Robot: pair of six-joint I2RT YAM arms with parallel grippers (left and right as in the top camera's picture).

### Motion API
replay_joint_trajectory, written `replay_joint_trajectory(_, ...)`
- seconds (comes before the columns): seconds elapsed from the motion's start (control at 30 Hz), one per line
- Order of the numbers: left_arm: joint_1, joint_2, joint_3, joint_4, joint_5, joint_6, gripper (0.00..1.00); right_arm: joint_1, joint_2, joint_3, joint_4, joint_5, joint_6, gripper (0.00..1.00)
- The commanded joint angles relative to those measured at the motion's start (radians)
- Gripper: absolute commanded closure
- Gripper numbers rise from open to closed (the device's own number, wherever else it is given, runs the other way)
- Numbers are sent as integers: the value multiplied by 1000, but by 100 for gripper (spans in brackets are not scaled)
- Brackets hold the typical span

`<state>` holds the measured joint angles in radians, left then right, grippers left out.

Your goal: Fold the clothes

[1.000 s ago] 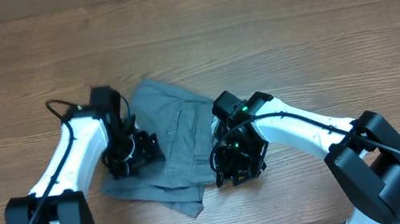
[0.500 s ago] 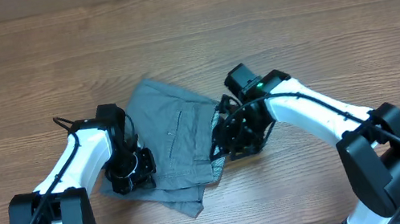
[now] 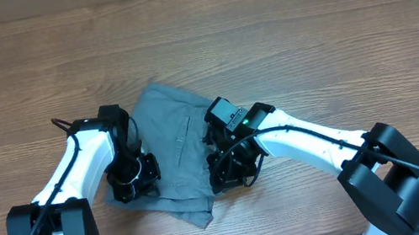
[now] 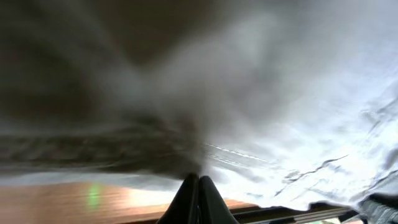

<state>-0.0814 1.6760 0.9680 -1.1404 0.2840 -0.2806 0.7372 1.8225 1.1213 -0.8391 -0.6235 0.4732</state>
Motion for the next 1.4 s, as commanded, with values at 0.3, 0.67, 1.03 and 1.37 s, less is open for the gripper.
replay_joint_trajectory(0.3,30,-2,18,0,-134,11,58,-10,-21,-6,-106,47,25,96)
replay_joint_trajectory(0.67,30,-2,8,5,-206,11,66,-10,-21,-6,-98,47,25,96)
replay_joint_trajectory(1.03,54,-4,-2,-35,-257,-29,96,-10,-21,-6,-94,47,25,96)
replay_joint_trajectory(1.37,96,-17,41,-8,-77,100,96,-67,-58,44,-201,309,77,27)
